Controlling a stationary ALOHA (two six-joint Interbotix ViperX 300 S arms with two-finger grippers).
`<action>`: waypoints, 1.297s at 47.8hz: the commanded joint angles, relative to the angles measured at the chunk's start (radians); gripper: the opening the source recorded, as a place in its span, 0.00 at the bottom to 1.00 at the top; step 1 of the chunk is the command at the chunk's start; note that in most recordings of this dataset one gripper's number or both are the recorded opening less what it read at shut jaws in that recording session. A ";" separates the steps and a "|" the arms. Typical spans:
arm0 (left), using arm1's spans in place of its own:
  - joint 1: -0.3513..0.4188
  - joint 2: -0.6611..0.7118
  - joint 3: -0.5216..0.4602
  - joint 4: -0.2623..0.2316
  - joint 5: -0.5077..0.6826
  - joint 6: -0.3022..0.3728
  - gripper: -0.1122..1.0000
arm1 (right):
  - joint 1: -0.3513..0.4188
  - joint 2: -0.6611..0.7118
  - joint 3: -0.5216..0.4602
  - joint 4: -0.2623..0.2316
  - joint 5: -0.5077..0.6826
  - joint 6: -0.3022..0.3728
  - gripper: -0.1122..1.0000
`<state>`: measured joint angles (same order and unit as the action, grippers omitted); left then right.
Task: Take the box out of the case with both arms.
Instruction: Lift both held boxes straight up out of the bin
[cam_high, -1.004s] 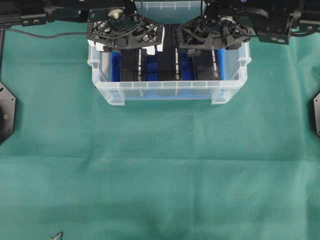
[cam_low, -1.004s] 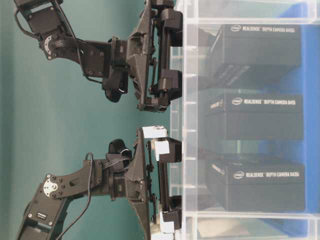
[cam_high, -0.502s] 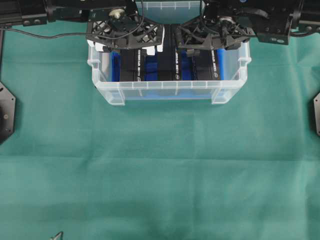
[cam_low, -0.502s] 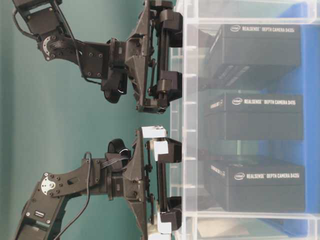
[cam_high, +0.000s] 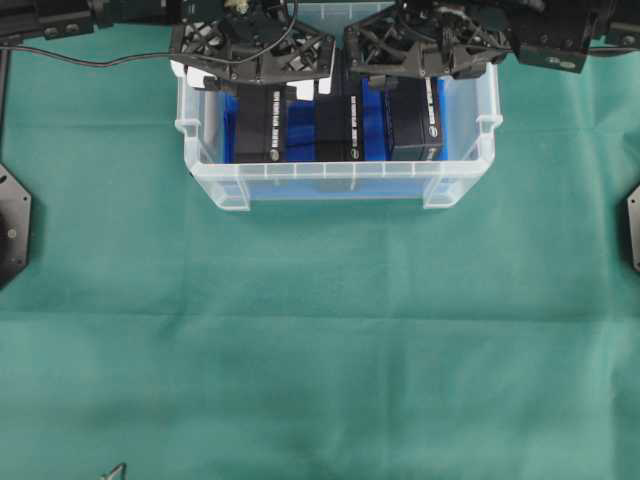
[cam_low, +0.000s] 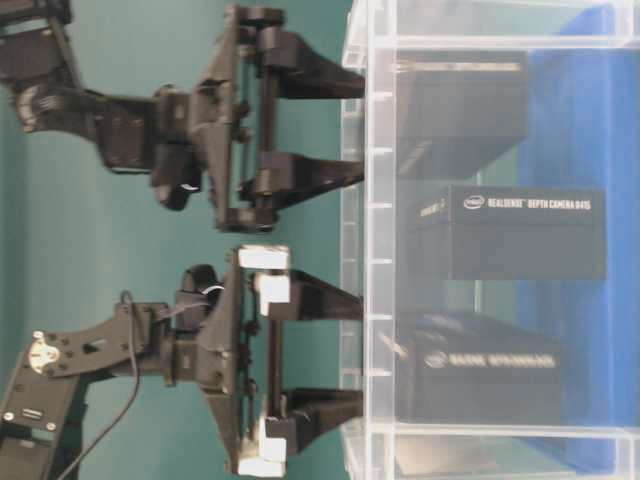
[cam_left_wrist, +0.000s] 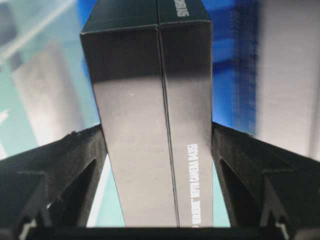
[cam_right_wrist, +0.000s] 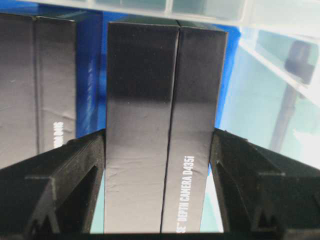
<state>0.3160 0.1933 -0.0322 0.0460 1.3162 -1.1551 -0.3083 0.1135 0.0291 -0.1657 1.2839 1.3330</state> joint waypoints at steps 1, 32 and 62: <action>-0.003 -0.029 -0.055 -0.005 0.034 0.008 0.68 | 0.002 -0.048 -0.067 -0.026 0.040 0.002 0.68; 0.015 -0.044 -0.356 0.002 0.245 0.051 0.68 | 0.026 -0.058 -0.301 -0.077 0.216 -0.008 0.68; 0.051 -0.037 -0.546 0.011 0.379 0.074 0.68 | 0.035 -0.058 -0.472 -0.106 0.328 -0.009 0.68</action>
<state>0.3651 0.1933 -0.5338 0.0522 1.6874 -1.0830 -0.2807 0.0874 -0.4080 -0.2669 1.6076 1.3223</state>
